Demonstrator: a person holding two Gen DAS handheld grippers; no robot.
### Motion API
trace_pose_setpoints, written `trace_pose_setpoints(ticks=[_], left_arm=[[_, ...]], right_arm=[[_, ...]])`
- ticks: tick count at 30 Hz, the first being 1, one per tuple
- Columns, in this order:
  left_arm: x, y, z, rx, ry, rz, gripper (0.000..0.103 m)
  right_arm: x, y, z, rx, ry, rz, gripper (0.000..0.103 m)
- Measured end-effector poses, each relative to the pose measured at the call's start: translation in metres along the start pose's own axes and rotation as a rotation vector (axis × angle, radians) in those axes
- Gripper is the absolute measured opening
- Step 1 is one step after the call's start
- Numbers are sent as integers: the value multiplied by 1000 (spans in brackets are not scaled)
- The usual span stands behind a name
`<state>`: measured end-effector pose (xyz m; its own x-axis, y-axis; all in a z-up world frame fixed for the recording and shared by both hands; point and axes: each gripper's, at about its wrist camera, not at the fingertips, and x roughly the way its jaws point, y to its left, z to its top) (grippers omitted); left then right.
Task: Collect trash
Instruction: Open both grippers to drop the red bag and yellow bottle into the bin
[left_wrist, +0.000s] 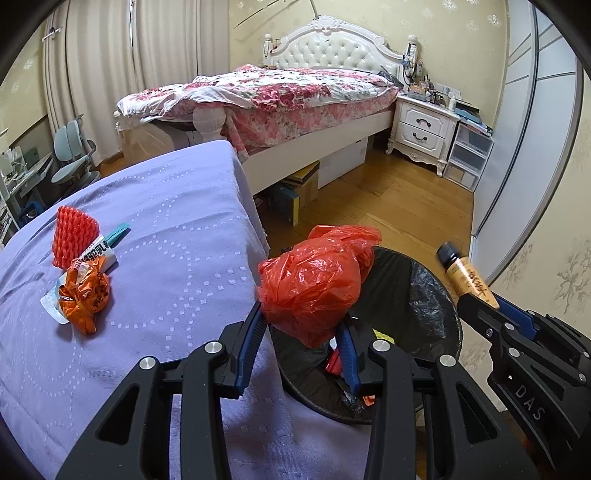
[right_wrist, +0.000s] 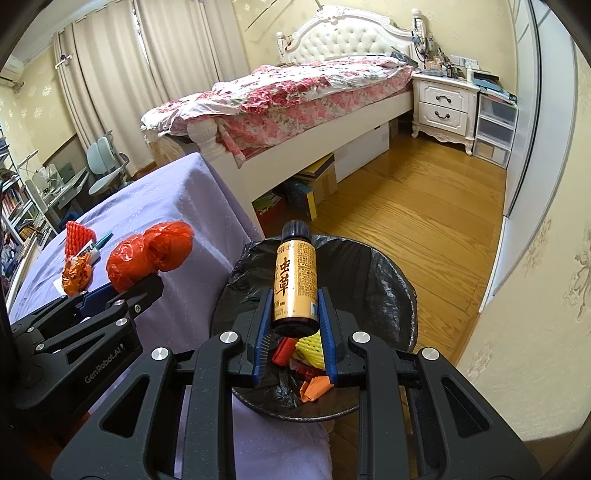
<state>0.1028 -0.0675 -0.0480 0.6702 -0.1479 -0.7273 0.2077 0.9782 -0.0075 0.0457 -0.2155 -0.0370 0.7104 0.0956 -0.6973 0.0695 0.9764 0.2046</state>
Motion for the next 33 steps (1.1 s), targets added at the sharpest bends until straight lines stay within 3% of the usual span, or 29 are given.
trace_pose_setpoints(ticks=[2, 5, 17, 33], left_arm=[[-1, 3, 1, -10, -2, 5, 64], [-5, 9, 1, -34, -15, 1, 72], [-16, 20, -7, -31, -29, 56, 77], [-46, 103, -35, -134, -35, 214, 77]], right_arm=[[2, -3, -1, 7, 2, -12, 28], [3, -5, -2, 22, -1, -25, 39], [3, -2, -2, 20, -5, -27, 55], [6, 60, -7, -89, 41, 74, 60]])
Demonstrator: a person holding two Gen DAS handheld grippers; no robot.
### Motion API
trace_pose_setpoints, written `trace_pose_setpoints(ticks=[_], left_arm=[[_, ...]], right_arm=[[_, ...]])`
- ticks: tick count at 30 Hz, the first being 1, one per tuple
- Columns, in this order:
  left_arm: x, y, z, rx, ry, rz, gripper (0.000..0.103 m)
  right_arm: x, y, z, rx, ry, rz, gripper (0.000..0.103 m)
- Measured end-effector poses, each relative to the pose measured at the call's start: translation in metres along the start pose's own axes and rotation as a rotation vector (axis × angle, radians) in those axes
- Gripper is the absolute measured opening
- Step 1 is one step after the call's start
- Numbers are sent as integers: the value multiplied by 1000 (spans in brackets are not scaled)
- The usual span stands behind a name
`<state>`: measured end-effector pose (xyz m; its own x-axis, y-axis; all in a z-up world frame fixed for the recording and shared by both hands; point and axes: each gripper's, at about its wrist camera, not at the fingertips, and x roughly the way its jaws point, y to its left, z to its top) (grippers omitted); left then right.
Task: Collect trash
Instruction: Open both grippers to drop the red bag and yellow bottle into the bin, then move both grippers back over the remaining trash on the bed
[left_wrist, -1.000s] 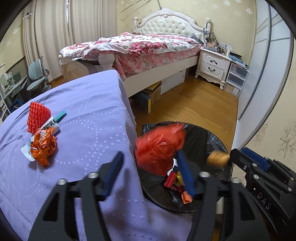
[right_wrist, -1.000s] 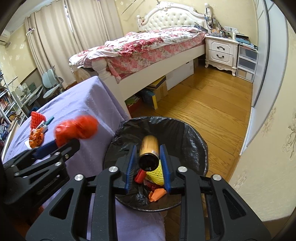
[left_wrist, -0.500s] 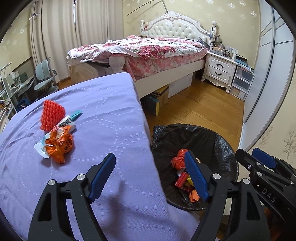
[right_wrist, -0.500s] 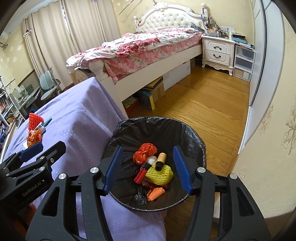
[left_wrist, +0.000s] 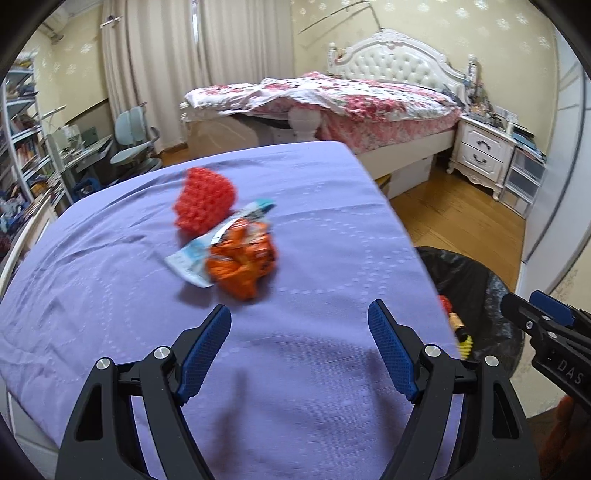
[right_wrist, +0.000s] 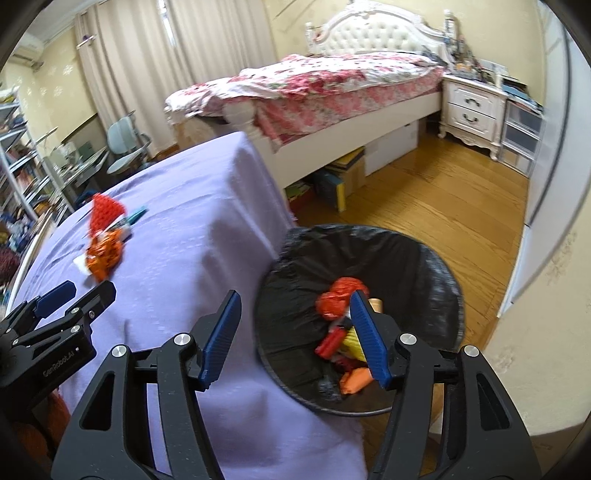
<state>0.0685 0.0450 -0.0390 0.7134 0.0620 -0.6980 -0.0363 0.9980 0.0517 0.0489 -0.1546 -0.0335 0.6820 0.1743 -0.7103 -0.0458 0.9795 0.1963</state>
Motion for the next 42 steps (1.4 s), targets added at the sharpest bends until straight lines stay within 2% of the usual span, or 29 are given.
trace_pose_setpoints(ticks=[10, 15, 27, 29, 34, 42], left_arm=[[-1, 77, -8, -123, 23, 115, 77], [1, 109, -11, -163, 42, 158, 77], [7, 152, -19, -224, 65, 206, 77], [8, 156, -20, -236, 69, 204, 77], [10, 162, -23, -254, 79, 190, 77], [9, 165, -21, -259, 77, 171, 77]], right_arm=[[14, 78, 4, -125, 46, 114, 60], [23, 112, 6, -175, 66, 142, 60], [50, 187, 11, -264, 97, 175, 62], [55, 196, 13, -266, 97, 175, 66], [64, 207, 15, -281, 97, 147, 66], [68, 187, 18, -219, 116, 99, 66]])
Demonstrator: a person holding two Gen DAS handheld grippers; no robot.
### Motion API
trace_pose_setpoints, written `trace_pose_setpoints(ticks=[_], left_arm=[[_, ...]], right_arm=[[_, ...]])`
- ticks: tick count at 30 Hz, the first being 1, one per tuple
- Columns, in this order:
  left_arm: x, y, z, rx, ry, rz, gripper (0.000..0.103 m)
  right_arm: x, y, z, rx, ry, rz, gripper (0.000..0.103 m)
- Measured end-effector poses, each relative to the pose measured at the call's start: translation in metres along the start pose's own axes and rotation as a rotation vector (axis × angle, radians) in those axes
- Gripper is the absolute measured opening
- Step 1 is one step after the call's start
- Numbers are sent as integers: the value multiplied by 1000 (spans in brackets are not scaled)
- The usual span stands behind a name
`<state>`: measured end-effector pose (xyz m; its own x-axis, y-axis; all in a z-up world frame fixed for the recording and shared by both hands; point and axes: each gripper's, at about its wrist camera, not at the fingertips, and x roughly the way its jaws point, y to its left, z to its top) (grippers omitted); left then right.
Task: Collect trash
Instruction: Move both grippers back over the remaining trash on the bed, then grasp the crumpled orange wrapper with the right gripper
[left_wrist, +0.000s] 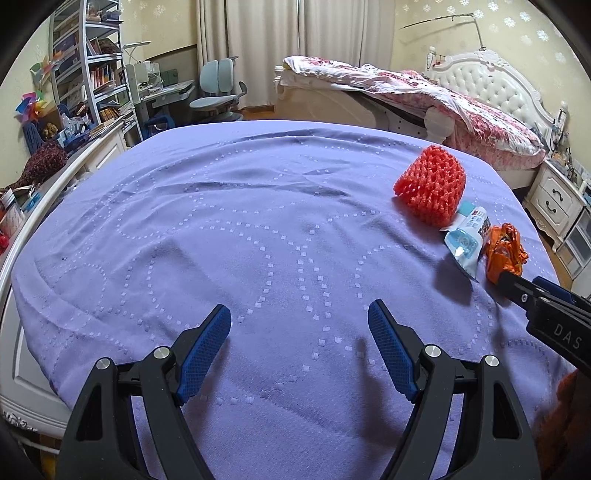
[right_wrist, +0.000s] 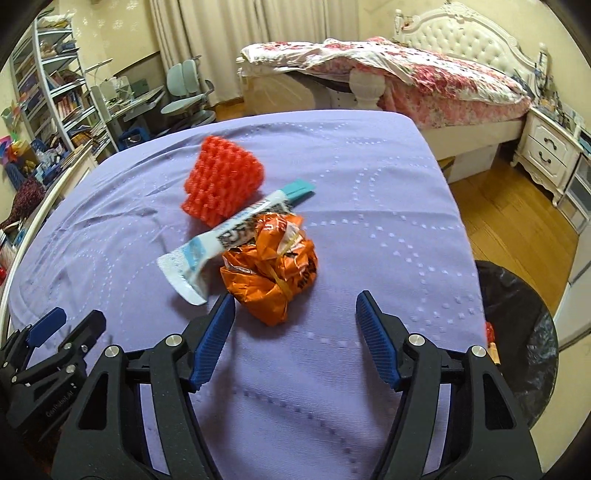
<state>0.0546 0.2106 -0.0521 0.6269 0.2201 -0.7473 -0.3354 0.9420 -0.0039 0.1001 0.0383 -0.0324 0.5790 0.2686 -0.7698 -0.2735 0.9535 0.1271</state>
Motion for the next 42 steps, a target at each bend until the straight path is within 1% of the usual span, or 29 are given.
trace_pose_setpoints(ticks=[4, 7, 15, 20, 21, 23, 25, 29, 36, 42], left_arm=[[0, -2, 2, 1, -4, -1, 77], [0, -4, 3, 7, -5, -2, 77], [2, -6, 2, 16, -5, 2, 77], [2, -7, 3, 15, -2, 3, 77], [2, -7, 3, 17, -3, 3, 77], [2, -9, 4, 24, -5, 2, 77], [2, -10, 4, 26, -7, -2, 77], [2, -18, 7, 30, -9, -27, 77], [7, -44, 14, 63, -5, -99, 77], [16, -60, 22, 72, 10, -140, 77]], right_arm=[[0, -5, 2, 7, 3, 7, 66], [4, -3, 5, -13, 1, 11, 66], [12, 4, 15, -9, -4, 32, 66], [18, 7, 18, -9, 12, 39, 66], [19, 7, 18, -13, 16, 41, 65], [18, 7, 18, -23, 19, 40, 53], [18, 6, 17, -22, 20, 46, 52], [14, -6, 14, -16, 13, 28, 52], [6, -27, 9, 5, 4, 3, 52], [3, -40, 9, 10, 2, 7, 52]])
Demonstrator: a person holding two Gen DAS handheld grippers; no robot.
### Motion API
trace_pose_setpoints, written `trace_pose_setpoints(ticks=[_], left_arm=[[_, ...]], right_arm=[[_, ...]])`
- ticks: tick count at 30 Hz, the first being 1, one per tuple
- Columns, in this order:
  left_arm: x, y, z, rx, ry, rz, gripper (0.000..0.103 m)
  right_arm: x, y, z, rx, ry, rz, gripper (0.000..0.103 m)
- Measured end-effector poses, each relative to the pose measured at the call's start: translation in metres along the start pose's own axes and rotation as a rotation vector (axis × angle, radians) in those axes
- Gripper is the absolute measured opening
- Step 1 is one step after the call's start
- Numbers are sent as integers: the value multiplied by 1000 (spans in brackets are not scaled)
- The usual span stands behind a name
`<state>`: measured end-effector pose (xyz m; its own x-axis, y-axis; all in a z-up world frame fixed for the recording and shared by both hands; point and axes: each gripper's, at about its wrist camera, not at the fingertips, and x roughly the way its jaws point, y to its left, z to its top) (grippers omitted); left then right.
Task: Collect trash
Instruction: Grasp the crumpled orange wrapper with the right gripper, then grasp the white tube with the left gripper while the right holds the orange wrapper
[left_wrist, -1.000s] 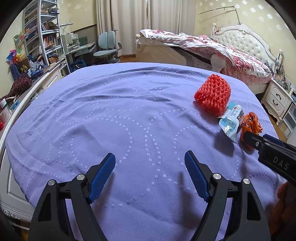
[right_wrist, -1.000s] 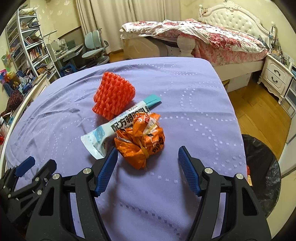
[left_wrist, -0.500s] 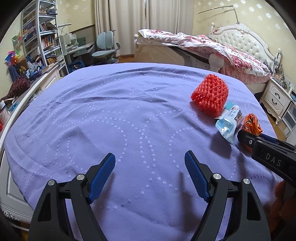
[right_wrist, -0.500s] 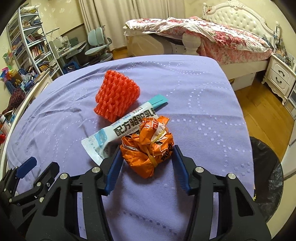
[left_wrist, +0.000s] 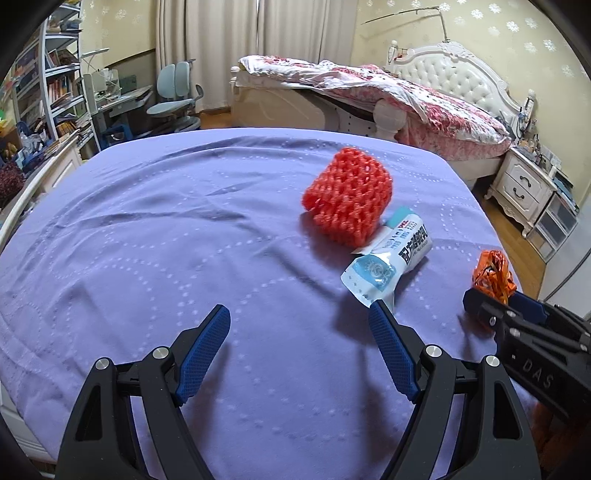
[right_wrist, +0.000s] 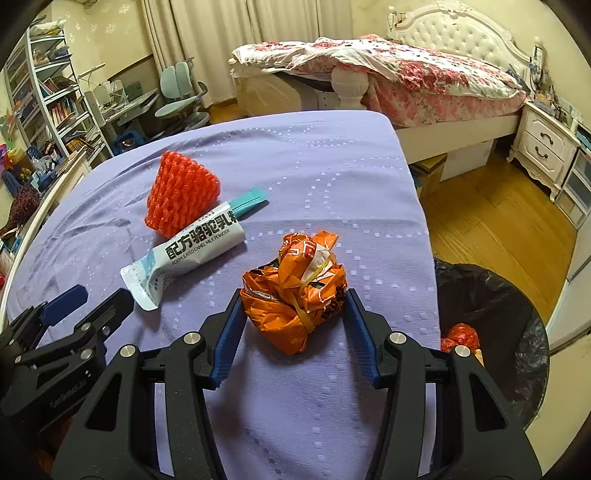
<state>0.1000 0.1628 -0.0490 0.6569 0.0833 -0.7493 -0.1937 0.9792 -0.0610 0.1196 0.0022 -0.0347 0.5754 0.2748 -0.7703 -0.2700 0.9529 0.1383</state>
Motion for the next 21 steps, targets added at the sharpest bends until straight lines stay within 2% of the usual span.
trace_pose_setpoints(ticks=[12, 17, 21], left_arm=[[-1, 0, 4, -28, 1, -53, 77], [6, -11, 10, -9, 4, -65, 77], [15, -19, 14, 5, 24, -105, 77]], right_arm=[[-2, -8, -2, 2, -3, 25, 52], [-5, -8, -5, -4, -5, 26, 52], [-5, -8, -7, -2, -6, 24, 52]])
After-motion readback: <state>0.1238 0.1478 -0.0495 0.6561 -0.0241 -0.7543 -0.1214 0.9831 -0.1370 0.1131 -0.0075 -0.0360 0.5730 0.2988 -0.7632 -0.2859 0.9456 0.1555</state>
